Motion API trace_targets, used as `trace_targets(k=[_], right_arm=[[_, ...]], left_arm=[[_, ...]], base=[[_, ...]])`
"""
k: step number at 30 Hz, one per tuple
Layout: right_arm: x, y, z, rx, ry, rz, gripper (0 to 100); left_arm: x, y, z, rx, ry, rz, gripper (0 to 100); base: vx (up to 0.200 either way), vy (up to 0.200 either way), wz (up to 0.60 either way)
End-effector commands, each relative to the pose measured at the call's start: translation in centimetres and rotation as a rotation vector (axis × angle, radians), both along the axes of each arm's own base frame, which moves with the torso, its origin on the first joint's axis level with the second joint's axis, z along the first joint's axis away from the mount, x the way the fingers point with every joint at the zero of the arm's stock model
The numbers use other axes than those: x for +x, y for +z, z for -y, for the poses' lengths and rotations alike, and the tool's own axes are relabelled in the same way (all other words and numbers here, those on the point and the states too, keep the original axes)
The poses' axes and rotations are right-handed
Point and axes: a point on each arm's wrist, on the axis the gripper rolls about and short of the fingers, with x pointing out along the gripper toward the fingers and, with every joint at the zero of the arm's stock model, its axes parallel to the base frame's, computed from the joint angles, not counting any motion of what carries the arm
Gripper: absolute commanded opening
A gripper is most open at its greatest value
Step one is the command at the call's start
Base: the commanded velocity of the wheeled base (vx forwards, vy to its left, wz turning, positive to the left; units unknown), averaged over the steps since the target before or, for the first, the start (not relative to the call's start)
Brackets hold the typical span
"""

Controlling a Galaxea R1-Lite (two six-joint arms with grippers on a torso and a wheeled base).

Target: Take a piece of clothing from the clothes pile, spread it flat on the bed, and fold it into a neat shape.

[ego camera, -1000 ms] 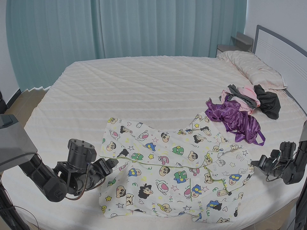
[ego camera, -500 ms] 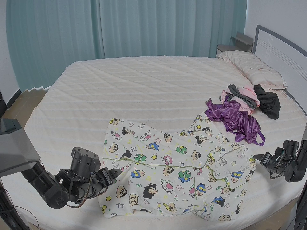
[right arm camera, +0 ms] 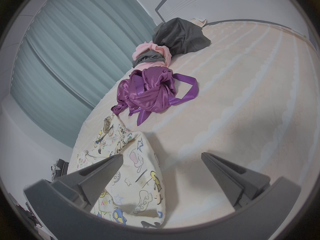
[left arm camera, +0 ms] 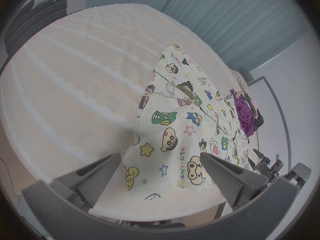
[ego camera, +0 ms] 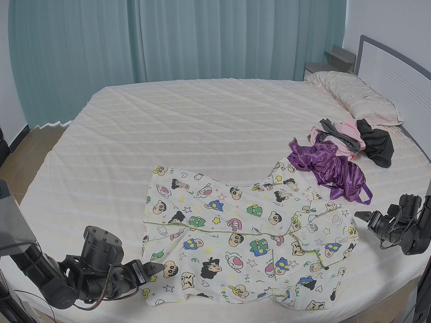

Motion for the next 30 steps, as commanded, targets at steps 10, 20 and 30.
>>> trace_targets(k=[10, 20, 30], right_arm=[[-0.5, 1.3, -1.7, -0.005, 0.054, 0.023, 100], [-0.6, 1.3, -2.0, 0.001, 0.062, 0.019, 100], [-0.5, 1.2, -2.3, 0.009, 0.071, 0.017, 100]], left_arm=[[-1.2, 0.3, 0.7, -0.063, -0.002, -0.021, 100], [-1.3, -1.1, 1.2, -0.029, -0.01, -0.083, 100], [0.4, -2.2, 2.1, -0.06, 0.058, -0.115, 100]], base=[[-0.06, 0.0, 0.0], [-0.12, 0.0, 0.0], [0.0, 0.0, 0.0]])
